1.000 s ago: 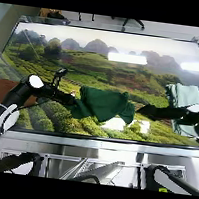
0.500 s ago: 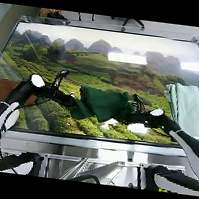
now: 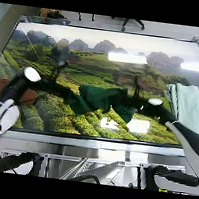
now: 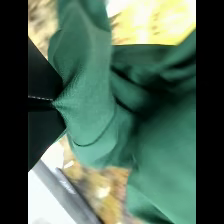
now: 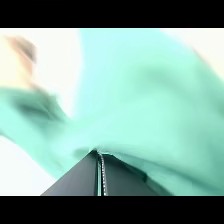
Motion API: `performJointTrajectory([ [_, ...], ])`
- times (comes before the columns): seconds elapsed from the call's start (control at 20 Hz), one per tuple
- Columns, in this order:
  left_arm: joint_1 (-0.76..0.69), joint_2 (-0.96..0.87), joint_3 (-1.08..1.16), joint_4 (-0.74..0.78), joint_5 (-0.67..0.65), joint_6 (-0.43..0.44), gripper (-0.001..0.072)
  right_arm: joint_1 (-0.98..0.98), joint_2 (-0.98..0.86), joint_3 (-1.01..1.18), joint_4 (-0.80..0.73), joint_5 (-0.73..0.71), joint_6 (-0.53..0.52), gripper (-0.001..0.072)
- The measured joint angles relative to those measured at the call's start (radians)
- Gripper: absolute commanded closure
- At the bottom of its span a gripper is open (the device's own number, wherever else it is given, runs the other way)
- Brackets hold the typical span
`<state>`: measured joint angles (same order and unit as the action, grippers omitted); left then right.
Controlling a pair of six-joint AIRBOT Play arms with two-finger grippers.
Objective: Fold the shirts.
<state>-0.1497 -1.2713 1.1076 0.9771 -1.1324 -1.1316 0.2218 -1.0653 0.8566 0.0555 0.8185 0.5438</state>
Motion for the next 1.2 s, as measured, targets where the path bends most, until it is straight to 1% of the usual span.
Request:
performJointTrajectory([
  [0.1, 0.065, 0.064, 0.164, 0.000, -0.024, 0.000, 0.0692, -0.069, 0.062, 0.206, 0.039, 0.029, -0.021, 0.0690],
  [0.2, 0.155, 0.127, 0.375, 0.000, -0.050, -0.002, 0.0692, -0.162, 0.117, 0.439, 0.034, 0.042, -0.008, 0.0691],
  [0.4, 0.332, 0.214, 0.819, -0.009, -0.084, -0.010, 0.0691, -0.321, 0.172, 0.880, -0.067, 0.067, 0.108, 0.0691],
  [0.45, 0.366, 0.237, 0.899, -0.012, -0.077, -0.011, 0.0692, -0.348, 0.178, 0.970, -0.091, 0.067, 0.137, 0.0691],
  [0.55, 0.415, 0.290, 0.979, -0.029, -0.039, -0.003, 0.0692, -0.380, 0.188, 1.092, -0.123, 0.066, 0.172, 0.0691],
  [0.65, 0.443, 0.354, 0.970, -0.044, 0.018, 0.021, 0.0692, -0.397, 0.196, 1.161, -0.149, 0.079, 0.203, 0.0691],
  [0.75, 0.457, 0.409, 0.915, -0.051, 0.065, 0.043, 0.0692, -0.406, 0.192, 1.194, -0.162, 0.107, 0.241, 0.0691],
  [0.9, 0.465, 0.438, 0.807, -0.059, 0.069, 0.057, 0.0692, -0.411, 0.160, 1.184, -0.190, 0.184, 0.307, 0.0691],
  [1.05, 0.431, 0.393, 0.681, -0.059, -0.020, 0.057, 0.0692, -0.412, 0.121, 1.088, -0.254, 0.285, 0.380, 0.0690],
  [1.2, 0.346, 0.292, 0.499, -0.058, -0.114, 0.058, 0.0691, -0.399, 0.080, 0.890, -0.339, 0.343, 0.423, 0.0690],
])
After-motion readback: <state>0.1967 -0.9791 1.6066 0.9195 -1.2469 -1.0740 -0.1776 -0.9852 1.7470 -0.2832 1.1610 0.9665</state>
